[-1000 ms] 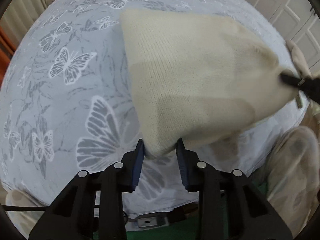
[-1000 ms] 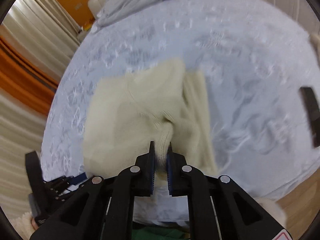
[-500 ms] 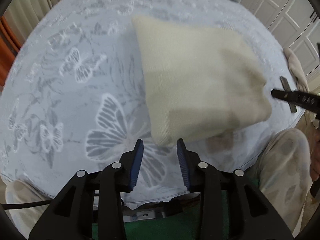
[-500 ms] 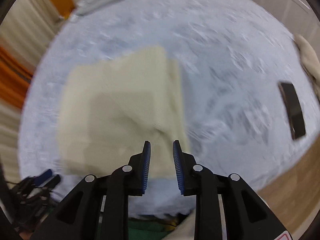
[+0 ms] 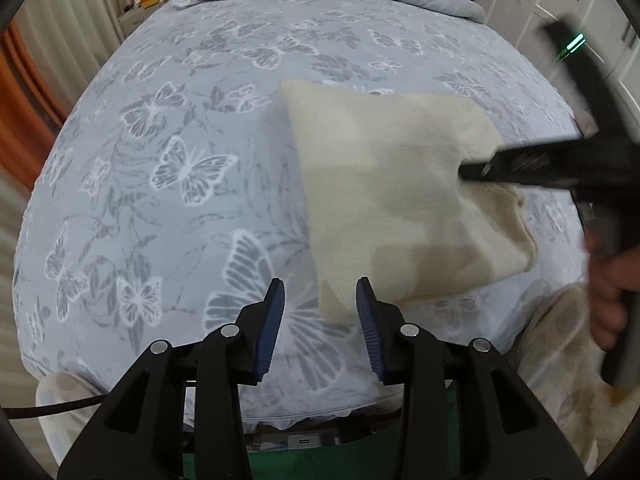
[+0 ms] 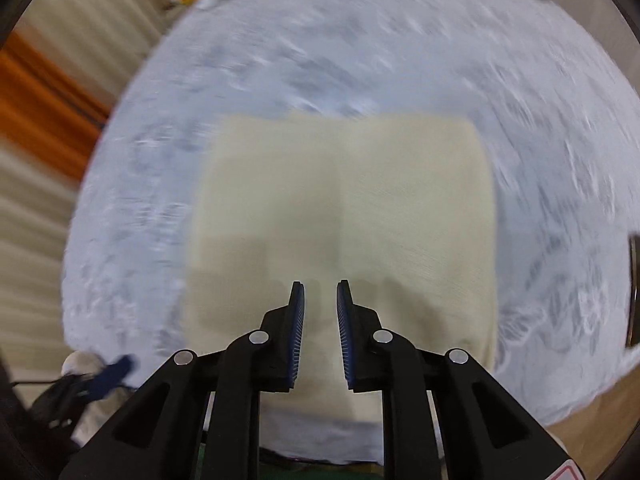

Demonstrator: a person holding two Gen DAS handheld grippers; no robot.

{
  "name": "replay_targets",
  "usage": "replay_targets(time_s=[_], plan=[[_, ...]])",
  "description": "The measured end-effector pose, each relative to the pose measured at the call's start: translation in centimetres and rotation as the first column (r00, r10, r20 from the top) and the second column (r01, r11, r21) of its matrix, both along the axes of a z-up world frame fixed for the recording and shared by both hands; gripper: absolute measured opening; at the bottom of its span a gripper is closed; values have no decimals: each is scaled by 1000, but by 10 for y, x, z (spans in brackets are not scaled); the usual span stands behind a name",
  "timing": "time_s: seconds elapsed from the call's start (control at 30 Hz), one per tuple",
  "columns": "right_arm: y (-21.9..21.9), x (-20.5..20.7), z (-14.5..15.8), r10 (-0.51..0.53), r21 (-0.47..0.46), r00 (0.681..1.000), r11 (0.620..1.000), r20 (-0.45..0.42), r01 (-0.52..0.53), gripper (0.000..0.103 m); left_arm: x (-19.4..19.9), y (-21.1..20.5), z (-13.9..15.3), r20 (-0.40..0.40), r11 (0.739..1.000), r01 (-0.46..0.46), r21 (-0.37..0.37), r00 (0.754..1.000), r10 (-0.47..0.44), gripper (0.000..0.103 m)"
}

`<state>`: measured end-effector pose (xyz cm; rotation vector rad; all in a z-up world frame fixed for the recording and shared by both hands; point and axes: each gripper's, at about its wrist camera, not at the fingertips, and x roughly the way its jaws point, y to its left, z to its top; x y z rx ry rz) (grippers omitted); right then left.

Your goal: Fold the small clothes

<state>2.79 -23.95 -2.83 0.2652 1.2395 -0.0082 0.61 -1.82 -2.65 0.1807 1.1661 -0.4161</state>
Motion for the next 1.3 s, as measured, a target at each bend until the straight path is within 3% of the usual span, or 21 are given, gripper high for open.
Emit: replay_targets(time_s=[0.1, 0.17, 0.2, 0.27, 0.33, 0.4, 0.43, 0.5, 0.57, 0.6, 0.67, 0.7, 0.73, 0.8, 0.87, 0.93, 1.0, 1.07, 1.1, 1.23, 1.3], plan=[[39, 12, -13, 111, 32, 993, 993, -35, -110, 19, 3, 3, -4, -17, 1000, -21, 8, 1000, 21, 36], [67, 23, -52, 173, -40, 978, 983, -118, -179, 19, 4, 7, -4, -13, 999, -34, 20, 999, 35, 36], [74, 26, -59, 193, -71, 976, 977, -106, -201, 18, 4, 9, -4, -12, 999, -39, 24, 999, 39, 36], [78, 29, -43, 197, -88, 974, 974, -109, -207, 19, 5, 16, -4, -16, 998, -54, 33, 998, 55, 36], [66, 24, -19, 171, -34, 984, 984, -59, -173, 17, 5, 20, -5, -21, 997, -62, 35, 998, 63, 37], [33, 8, 9, 82, -43, 996, 996, 25, -81, 15, 8, 24, -4, -23, 997, -77, 31, 997, 78, 47], [22, 0, 14, 48, -58, 998, 997, 37, -46, 18, 10, 24, -4, -27, 996, -85, 21, 996, 85, 54], [-22, -16, 19, -66, -107, 997, 992, 43, 70, 36, 17, 21, -1, -49, 995, -96, -35, 994, 95, 59], [-61, -28, 14, -181, -102, 982, 977, 45, 185, 69, 27, 14, 2, -71, 990, -102, -99, 993, 96, 69], [-75, -33, 8, -226, -70, 973, 971, 40, 229, 70, 33, 8, 2, -79, 984, -112, -141, 992, 102, 73], [-93, -32, -15, -262, 56, 965, 963, -3, 262, 70, 44, -3, -3, -86, 978, -115, -172, 991, 101, 75], [-95, -26, -32, -254, 105, 966, 961, -39, 257, 64, 49, -10, -9, -91, 979, -114, -167, 991, 100, 75], [-91, -20, -48, -223, 109, 972, 967, -74, 230, 30, 55, -21, -19, -100, 983, -110, -145, 990, 96, 72], [-83, -12, -48, -189, 80, 980, 978, -63, 194, 16, 62, -36, -35, -119, 992, -88, -92, 990, 76, 57], [-77, -17, -10, -175, 67, 983, 983, 60, 171, 13, 65, -45, -41, -120, 997, -73, -38, 990, 68, 56], [-83, -24, 18, -169, 40, 975, 985, 143, 165, 12, 63, -45, -35, -98, 997, -67, -48, 993, 62, 58], [-93, -21, -3, -176, 38, 982, 984, 74, 174, 12, 62, -48, -38, -89, 998, -46, -30, 995, 43, 62], [-100, -19, -58, -174, -32, 982, 985, -71, 172, 12, 62, -51, -48, -104, 999, -37, -5, 994, 37, 64], [-103, -22, -67, -184, -25, 981, 983, -69, 182, 12, 62, -55, -54, -113, 999, -32, 10, 993, 33, 67], [-107, -25, -15, -282, 5, 959, 959, 35, 282, 17, 57, -59, -55, -78, 999, -12, 34, 997, 15, 69], [-99, -30, 5, -262, 19, 961, 965, 84, 262, 18, 57, -57, -56, -88, 1000, -21, 22, 996, 23, 69]])
